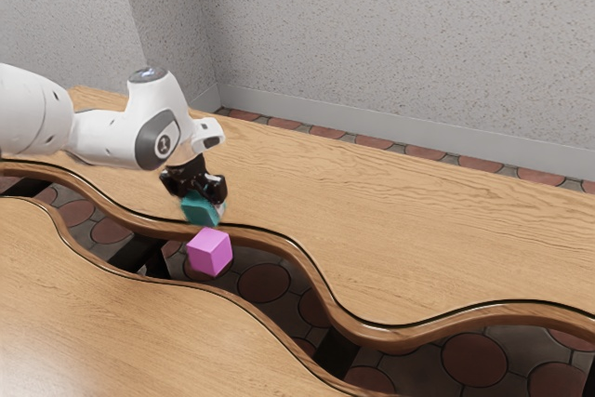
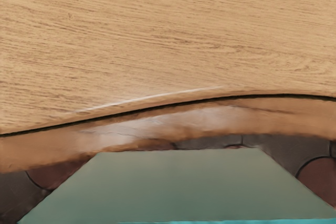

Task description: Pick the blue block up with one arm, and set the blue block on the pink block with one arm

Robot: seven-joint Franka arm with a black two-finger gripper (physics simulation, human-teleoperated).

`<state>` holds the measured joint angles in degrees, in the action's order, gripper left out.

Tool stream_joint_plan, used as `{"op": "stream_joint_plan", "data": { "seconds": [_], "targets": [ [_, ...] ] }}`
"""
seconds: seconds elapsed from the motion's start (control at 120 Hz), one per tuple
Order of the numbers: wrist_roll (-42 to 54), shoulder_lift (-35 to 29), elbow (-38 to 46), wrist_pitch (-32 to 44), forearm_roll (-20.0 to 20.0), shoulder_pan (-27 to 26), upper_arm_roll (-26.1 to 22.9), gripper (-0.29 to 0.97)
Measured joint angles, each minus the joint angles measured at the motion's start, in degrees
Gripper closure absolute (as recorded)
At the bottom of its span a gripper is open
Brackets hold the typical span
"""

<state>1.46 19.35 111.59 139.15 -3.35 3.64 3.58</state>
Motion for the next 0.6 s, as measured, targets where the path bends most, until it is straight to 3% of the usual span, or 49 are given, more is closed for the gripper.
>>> {"op": "stream_joint_plan", "data": {
  "seconds": [0.267,0.433,0.6],
  "targets": [
    [-5.5,-9.8,12.5,0.0,-0.2,-1.7,0.0,0.39],
    [-8.2,-9.0,13.0,1.6,5.8,-2.4,-0.6,0.4],
    [-9.7,-8.9,12.2,2.7,8.4,-2.9,-1.8,0.26]
  ]
}}
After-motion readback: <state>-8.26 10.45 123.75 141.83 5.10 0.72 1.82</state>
